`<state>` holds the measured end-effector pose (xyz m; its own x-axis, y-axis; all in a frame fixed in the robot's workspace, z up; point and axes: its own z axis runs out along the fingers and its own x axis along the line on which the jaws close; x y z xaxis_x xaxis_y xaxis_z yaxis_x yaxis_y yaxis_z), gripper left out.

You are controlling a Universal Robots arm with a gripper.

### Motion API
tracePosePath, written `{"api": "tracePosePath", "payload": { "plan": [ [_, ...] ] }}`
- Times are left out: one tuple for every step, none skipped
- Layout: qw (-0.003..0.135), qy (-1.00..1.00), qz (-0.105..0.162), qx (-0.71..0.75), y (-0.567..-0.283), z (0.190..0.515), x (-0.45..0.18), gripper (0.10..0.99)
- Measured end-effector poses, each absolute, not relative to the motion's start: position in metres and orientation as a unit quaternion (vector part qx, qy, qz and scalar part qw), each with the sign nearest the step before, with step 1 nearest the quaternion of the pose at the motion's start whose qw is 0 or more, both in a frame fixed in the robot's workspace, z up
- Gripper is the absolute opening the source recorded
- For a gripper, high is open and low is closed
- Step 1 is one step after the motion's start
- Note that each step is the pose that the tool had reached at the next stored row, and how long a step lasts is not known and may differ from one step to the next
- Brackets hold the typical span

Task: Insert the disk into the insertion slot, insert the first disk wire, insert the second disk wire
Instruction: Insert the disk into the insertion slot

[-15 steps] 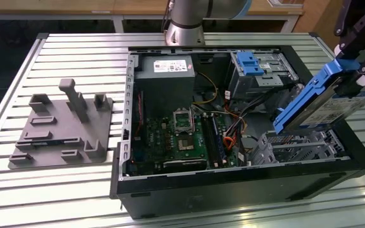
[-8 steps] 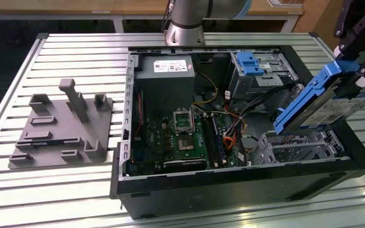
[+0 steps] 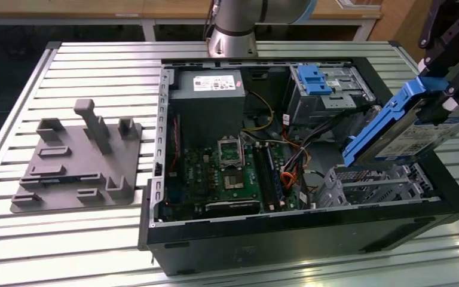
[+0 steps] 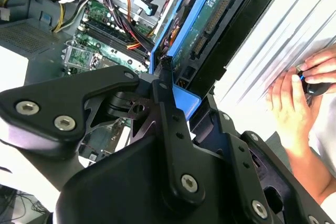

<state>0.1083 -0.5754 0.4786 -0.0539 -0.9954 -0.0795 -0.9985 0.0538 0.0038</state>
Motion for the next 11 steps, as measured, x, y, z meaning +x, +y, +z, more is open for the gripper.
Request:
{"api": "tracePosePath", "payload": {
  "plan": [
    [0.028, 0.727, 0.029, -0.686, -0.5754, 0.4784, 0.1084, 0.365],
    [0.028, 0.727, 0.029, -0.685, -0.5754, 0.4783, 0.1084, 0.365],
    [0.028, 0.727, 0.029, -0.685, -0.5754, 0.4783, 0.1084, 0.365],
    [0.028, 0.727, 0.029, -0.685, -0.5755, 0.4782, 0.1084, 0.365],
    [0.028, 0.727, 0.029, -0.685, -0.5755, 0.4782, 0.1084, 0.365],
    [0.028, 0.727, 0.029, -0.685, -0.5755, 0.4782, 0.1084, 0.365],
    [0.028, 0.727, 0.029, -0.686, -0.5755, 0.4781, 0.1084, 0.365],
    [0.028, 0.725, 0.029, -0.688, -0.5755, 0.478, 0.1085, 0.365],
    [0.028, 0.723, 0.029, -0.69, -0.5755, 0.4778, 0.1086, 0.365],
    [0.028, 0.72, 0.029, -0.692, -0.5754, 0.4776, 0.1085, 0.365],
    [0.028, 0.718, 0.029, -0.695, -0.5755, 0.4774, 0.1086, 0.365]
  ]
}}
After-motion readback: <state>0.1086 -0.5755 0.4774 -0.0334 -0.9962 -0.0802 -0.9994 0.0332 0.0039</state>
